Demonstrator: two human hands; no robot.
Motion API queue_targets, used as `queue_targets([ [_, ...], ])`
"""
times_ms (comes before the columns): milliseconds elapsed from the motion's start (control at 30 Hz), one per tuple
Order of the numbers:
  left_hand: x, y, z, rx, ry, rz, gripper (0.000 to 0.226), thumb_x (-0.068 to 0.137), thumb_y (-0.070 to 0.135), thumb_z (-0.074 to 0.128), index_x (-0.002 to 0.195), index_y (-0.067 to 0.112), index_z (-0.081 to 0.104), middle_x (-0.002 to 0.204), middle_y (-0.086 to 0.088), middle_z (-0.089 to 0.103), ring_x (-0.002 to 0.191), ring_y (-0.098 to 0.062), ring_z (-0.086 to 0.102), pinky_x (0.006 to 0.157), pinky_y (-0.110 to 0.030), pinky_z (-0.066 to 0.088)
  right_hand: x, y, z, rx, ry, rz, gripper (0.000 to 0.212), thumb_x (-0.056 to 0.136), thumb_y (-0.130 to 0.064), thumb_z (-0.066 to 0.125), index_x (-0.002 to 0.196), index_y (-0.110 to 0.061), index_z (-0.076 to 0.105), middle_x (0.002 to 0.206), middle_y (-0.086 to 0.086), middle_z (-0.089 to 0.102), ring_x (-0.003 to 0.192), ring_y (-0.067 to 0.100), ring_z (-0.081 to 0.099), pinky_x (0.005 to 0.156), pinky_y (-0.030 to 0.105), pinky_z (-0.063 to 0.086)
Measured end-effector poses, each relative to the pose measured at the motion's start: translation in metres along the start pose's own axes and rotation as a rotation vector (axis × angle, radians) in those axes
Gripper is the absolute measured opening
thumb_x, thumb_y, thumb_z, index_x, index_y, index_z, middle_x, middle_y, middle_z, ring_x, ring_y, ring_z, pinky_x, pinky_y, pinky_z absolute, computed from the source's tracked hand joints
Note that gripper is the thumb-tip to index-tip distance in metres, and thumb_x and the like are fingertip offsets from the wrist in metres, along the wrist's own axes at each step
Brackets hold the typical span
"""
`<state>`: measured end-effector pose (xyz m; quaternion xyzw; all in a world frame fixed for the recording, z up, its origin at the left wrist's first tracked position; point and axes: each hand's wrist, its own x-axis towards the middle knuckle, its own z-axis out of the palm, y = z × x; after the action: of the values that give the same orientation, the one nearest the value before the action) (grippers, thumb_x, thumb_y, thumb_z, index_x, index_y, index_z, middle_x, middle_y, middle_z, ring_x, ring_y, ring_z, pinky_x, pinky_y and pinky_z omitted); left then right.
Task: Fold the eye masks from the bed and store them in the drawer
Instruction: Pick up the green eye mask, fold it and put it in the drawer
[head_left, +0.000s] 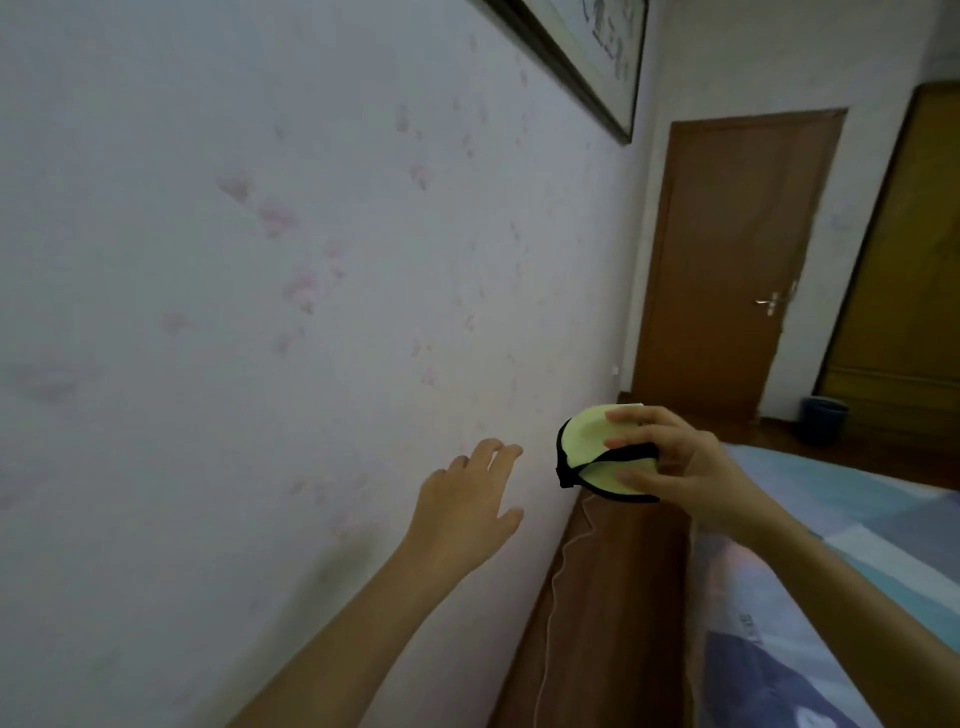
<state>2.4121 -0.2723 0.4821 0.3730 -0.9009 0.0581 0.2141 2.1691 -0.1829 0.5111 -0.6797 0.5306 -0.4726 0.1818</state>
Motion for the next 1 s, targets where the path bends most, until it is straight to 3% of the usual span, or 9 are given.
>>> queue_targets([
  [400,0.276,0.021,0.137,-0.02,-0.036,0.184,0.067,0.091,0.045,0.046,0.148,0.028,0.015,0.149,0.007,0.027,0.117,-0.016,0.046,0.084,-0.031,0.04,0.129,0.182,-0.138,-0.115,0.155,0.088,0.029,0.08,-0.004,0.071,0.103,-0.022,0.072,0.128,-0.014,0.053,0.119,0.005,0.052,0.089,0.032,0.056],
  [667,0.472,0.041,0.216,-0.007,-0.043,0.219,0.068,0.091,0.048,0.046,0.149,0.029,0.015,0.155,0.007,0.015,0.124,-0.017,0.042,0.089,-0.034,0.039,0.246,0.316,-0.235,-0.111,0.182,0.103,0.03,0.08,-0.003,0.071,0.102,-0.023,0.071,0.129,-0.015,0.051,0.123,0.001,0.047,0.091,0.031,0.055],
  [1000,0.728,0.03,0.339,-0.049,-0.036,0.285,0.064,0.093,0.048,0.044,0.148,0.029,0.018,0.151,0.008,0.024,0.119,-0.014,0.045,0.085,-0.031,0.039,0.409,0.492,-0.343,-0.135,0.227,0.185,0.03,0.08,-0.007,0.072,0.099,-0.03,0.072,0.126,-0.021,0.052,0.121,0.006,0.051,0.09,0.033,0.056],
])
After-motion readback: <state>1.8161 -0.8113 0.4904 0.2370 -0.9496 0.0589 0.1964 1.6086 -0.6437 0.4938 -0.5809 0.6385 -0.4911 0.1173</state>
